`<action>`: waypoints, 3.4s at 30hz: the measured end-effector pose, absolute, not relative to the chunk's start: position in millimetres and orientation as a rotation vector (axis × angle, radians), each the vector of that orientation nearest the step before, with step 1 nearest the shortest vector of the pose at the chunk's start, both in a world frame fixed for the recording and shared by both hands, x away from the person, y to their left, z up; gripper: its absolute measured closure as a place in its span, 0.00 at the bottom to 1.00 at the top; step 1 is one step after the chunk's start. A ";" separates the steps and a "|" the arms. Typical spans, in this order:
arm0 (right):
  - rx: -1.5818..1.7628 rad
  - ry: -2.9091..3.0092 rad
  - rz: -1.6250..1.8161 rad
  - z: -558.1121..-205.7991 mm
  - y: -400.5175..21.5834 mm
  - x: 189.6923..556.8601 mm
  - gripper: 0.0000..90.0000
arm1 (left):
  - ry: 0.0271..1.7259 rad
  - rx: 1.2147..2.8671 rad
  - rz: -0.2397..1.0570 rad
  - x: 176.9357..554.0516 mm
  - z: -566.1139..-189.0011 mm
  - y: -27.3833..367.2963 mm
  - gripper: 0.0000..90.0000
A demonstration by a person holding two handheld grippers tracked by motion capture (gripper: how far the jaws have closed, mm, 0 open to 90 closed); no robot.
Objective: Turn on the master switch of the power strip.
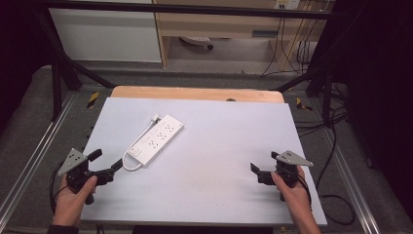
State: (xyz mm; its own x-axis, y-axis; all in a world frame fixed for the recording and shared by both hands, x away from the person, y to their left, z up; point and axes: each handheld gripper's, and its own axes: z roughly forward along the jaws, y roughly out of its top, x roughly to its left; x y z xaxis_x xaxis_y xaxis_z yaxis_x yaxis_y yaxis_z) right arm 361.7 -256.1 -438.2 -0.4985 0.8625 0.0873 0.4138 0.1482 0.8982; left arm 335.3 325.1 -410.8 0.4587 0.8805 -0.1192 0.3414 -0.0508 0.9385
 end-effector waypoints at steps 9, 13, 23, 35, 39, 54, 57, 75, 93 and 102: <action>1.210 1.975 1.303 -437.6 -255.0 360.8 0.04 | 1.049 1.618 0.625 333.4 -406.1 318.3 0.08; 1.217 1.968 1.300 -437.2 -254.9 360.5 0.04 | 1.045 1.609 0.629 333.3 -403.6 315.7 0.08; 1.221 1.959 1.297 -435.7 -256.4 360.1 0.04 | 1.030 1.606 0.645 337.3 -394.4 308.6 0.08; 1.224 1.948 1.300 -433.7 -257.8 359.6 0.04 | 1.033 1.591 0.630 351.6 -384.4 302.5 0.08; 1.226 1.946 1.300 -433.5 -258.8 359.8 0.04 | 1.023 1.607 0.633 359.1 -384.2 298.5 0.09; 1.248 1.943 1.295 -433.3 -260.4 359.9 0.04 | 1.043 1.647 0.630 387.8 -392.2 288.5 0.15; 1.250 1.943 1.294 -433.1 -260.5 359.8 0.04 | 1.055 1.653 0.622 391.4 -393.9 287.2 0.17; 1.254 1.951 1.285 -433.3 -260.1 360.6 0.04 | 1.099 1.723 0.587 394.3 -406.6 283.3 0.59; 1.264 1.958 1.279 -433.7 -260.3 361.0 0.04 | 1.084 1.779 0.539 394.5 -417.5 281.4 0.99; 1.265 1.960 1.277 -434.1 -260.2 361.4 0.04 | 1.090 1.798 0.531 395.2 -420.8 282.2 1.00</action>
State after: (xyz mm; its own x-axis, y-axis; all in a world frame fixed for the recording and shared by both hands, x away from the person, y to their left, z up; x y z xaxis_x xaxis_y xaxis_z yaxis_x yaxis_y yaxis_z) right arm 361.4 -260.2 -434.1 -0.4594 0.8837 0.0893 0.4385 0.1382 0.8880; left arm 395.2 282.2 -420.8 0.5110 0.8539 -0.0982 0.4489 -0.1677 0.8777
